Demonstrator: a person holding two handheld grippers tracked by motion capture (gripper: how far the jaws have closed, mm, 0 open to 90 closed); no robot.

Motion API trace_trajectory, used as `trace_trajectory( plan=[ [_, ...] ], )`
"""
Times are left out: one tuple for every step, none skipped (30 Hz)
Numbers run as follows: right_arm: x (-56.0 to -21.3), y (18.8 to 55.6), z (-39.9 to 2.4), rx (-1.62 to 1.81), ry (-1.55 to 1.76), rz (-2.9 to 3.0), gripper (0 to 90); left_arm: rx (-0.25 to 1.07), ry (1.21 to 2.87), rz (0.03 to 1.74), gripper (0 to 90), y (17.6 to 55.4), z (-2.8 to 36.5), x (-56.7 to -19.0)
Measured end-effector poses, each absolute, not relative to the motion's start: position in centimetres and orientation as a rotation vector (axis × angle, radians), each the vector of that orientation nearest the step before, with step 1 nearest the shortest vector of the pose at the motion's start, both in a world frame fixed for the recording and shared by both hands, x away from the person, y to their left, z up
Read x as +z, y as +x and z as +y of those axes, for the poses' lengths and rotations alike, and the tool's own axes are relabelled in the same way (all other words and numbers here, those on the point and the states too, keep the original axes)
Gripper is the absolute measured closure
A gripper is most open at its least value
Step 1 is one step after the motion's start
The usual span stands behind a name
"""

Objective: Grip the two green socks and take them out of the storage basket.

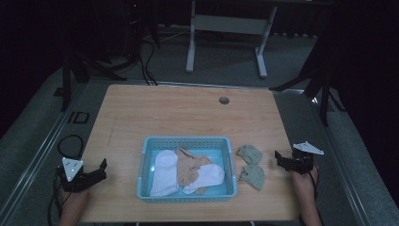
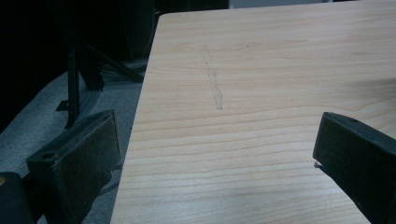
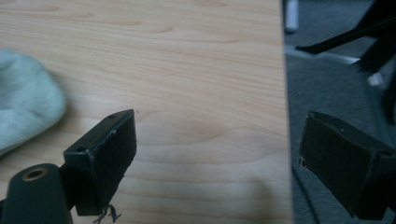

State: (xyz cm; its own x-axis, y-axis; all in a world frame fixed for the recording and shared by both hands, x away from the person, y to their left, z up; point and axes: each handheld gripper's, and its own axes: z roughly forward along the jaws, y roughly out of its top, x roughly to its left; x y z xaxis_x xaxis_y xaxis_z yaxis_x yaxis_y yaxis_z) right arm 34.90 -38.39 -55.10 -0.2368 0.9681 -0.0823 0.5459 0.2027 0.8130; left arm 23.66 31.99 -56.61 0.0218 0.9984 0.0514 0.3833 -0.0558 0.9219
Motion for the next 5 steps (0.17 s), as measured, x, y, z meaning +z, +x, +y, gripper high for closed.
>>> trace_trajectory(
  plan=[
    [-55.06,34.86,-38.46,0.903,1.409,1.863,10.9,1.029,1.542,1.458,0.4,23.66,31.99,-56.61],
    [-55.03,34.77,-38.52,0.91,1.414,1.846,10.9,1.029,1.542,1.458,0.4,23.66,31.99,-56.61],
    [-55.06,34.76,-38.55,0.915,1.414,1.844,10.9,1.03,1.541,1.457,0.4,23.65,31.99,-56.61],
    [-55.11,34.81,-38.58,0.908,1.411,1.853,10.9,1.03,1.541,1.457,0.4,23.65,31.99,-56.61],
    [-55.16,34.84,-38.6,0.9,1.409,1.855,10.9,1.03,1.542,1.458,0.4,23.66,31.99,-56.61]
  ],
)
